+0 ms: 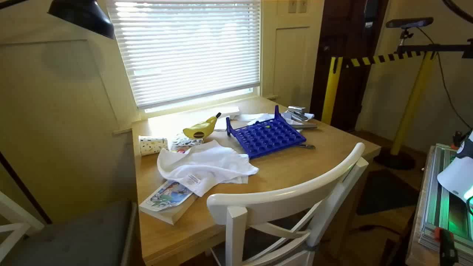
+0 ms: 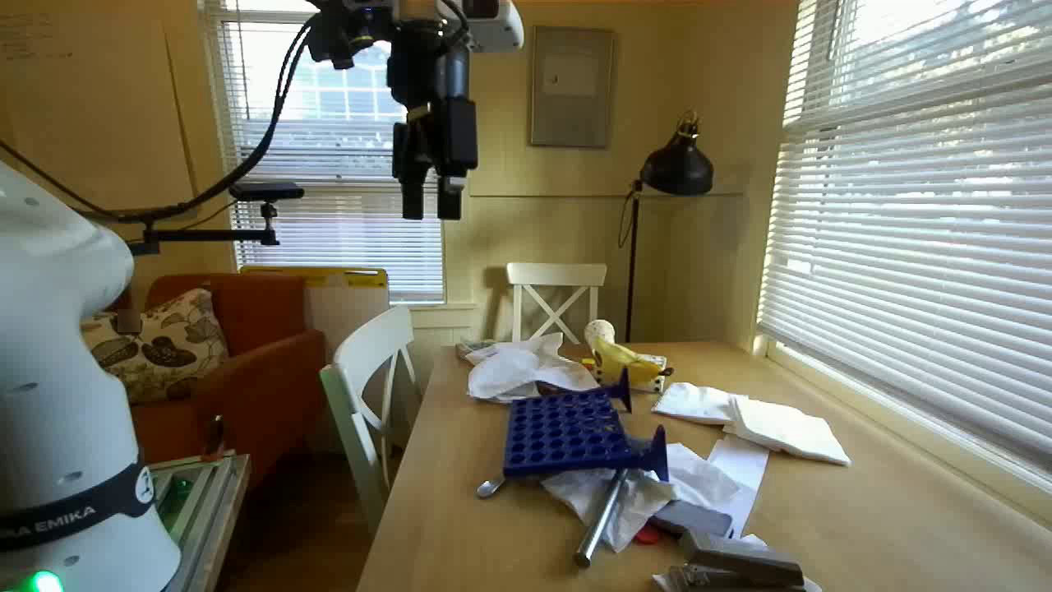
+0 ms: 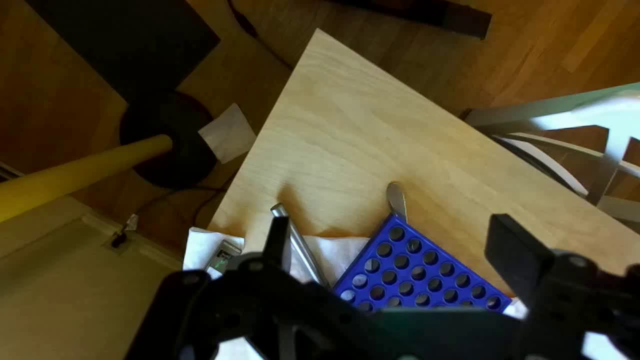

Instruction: Place the object upwards

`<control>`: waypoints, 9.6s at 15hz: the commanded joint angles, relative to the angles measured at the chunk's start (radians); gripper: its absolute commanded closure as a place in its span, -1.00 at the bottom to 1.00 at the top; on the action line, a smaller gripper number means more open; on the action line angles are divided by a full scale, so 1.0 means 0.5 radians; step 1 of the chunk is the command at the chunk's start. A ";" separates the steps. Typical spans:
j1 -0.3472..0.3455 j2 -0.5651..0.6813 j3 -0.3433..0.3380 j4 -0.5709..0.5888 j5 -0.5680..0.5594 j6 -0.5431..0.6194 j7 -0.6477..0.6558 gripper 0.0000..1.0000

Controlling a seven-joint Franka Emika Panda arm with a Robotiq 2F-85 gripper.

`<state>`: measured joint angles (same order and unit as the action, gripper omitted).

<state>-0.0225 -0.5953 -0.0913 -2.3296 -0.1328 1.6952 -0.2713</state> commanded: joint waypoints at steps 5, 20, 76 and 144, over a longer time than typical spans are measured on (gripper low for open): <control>0.013 0.001 -0.009 0.006 -0.004 -0.007 0.005 -1.00; 0.013 0.001 -0.009 0.006 -0.004 -0.007 0.005 -1.00; -0.308 0.456 0.007 -0.882 0.333 1.544 0.927 -1.00; -0.304 1.757 0.655 -0.486 1.148 2.582 0.998 -0.68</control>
<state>-0.1280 0.2717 0.1795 -2.5789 0.3930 2.9783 0.2918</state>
